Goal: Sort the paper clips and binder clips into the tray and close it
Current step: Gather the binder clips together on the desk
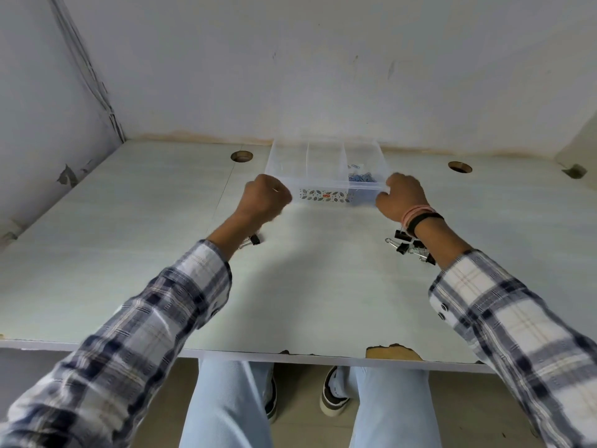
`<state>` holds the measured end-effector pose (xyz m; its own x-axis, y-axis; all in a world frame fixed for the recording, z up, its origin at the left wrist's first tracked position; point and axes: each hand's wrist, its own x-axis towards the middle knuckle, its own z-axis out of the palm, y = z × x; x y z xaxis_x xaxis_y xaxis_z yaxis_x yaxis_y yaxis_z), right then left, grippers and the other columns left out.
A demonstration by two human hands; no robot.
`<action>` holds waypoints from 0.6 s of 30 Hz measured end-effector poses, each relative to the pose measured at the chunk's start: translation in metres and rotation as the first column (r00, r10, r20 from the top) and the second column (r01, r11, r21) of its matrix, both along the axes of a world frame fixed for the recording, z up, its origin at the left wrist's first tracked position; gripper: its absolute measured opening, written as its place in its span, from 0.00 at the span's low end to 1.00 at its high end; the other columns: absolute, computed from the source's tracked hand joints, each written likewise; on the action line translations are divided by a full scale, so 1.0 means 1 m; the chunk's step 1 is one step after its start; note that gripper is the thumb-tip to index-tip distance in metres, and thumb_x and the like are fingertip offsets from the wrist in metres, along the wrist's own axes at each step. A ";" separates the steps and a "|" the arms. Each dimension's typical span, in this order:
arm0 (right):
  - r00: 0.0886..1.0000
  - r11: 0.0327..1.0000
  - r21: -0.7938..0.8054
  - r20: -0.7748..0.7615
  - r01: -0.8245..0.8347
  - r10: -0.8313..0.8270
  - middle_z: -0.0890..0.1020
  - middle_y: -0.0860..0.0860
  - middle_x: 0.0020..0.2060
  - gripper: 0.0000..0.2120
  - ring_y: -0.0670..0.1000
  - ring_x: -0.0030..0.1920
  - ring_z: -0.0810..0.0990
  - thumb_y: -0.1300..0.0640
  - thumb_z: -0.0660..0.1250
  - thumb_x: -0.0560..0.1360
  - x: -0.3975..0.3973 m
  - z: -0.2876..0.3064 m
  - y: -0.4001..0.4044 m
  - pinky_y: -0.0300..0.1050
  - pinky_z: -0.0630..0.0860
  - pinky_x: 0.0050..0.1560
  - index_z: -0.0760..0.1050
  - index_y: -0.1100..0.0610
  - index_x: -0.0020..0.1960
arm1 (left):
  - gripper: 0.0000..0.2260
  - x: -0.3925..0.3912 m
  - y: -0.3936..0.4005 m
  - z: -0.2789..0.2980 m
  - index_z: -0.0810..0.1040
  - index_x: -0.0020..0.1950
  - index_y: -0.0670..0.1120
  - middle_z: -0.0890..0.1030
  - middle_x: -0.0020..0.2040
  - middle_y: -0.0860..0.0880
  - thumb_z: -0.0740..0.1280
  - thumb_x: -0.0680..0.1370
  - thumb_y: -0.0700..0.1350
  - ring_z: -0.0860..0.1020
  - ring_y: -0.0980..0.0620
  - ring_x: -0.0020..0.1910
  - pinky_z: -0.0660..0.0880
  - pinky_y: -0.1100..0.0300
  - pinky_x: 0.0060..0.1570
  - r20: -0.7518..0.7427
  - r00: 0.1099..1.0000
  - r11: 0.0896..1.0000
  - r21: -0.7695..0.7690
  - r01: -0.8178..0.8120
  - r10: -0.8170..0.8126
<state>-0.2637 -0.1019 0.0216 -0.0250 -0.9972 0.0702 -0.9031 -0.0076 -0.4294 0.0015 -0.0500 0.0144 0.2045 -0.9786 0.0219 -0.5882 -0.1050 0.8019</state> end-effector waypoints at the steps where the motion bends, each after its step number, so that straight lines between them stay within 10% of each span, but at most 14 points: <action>1: 0.998 0.997 0.075 -0.059 0.031 -0.026 0.72 0.66 0.64 0.19 0.66 0.66 0.69 0.57 0.62 0.77 -0.005 -0.002 0.003 0.52 0.70 0.59 0.70 0.66 0.65 | 0.09 0.009 -0.002 0.002 0.84 0.51 0.40 0.84 0.50 0.41 0.66 0.77 0.42 0.82 0.45 0.42 0.76 0.63 0.34 0.122 0.992 0.999 0.013 -0.037 0.035; 4: 0.964 0.961 0.229 -0.249 0.151 -0.092 0.65 0.65 0.69 0.24 0.67 0.71 0.62 0.54 0.60 0.78 -0.019 -0.001 0.012 0.58 0.65 0.68 0.64 0.62 0.72 | 0.18 0.029 -0.001 0.007 0.75 0.65 0.41 0.73 0.65 0.35 0.63 0.77 0.46 0.74 0.33 0.60 0.73 0.48 0.60 0.469 0.882 0.972 0.188 -0.144 0.040; 7: 0.926 0.943 0.283 -0.373 0.176 -0.060 0.67 0.65 0.70 0.24 0.65 0.70 0.65 0.51 0.58 0.79 -0.026 0.001 0.019 0.56 0.62 0.70 0.65 0.60 0.72 | 0.23 0.038 0.011 0.000 0.68 0.72 0.43 0.65 0.69 0.36 0.62 0.81 0.54 0.71 0.33 0.63 0.74 0.47 0.62 0.580 0.814 0.912 0.343 -0.224 -0.018; 18: 0.970 0.926 0.354 -0.143 -0.133 0.194 0.68 0.63 0.70 0.23 0.65 0.67 0.70 0.51 0.60 0.76 0.031 -0.023 0.058 0.55 0.70 0.68 0.72 0.56 0.68 | 0.16 -0.025 0.033 -0.016 0.75 0.68 0.45 0.73 0.64 0.39 0.60 0.83 0.50 0.75 0.36 0.63 0.76 0.47 0.61 0.383 0.891 0.936 0.334 0.111 -0.242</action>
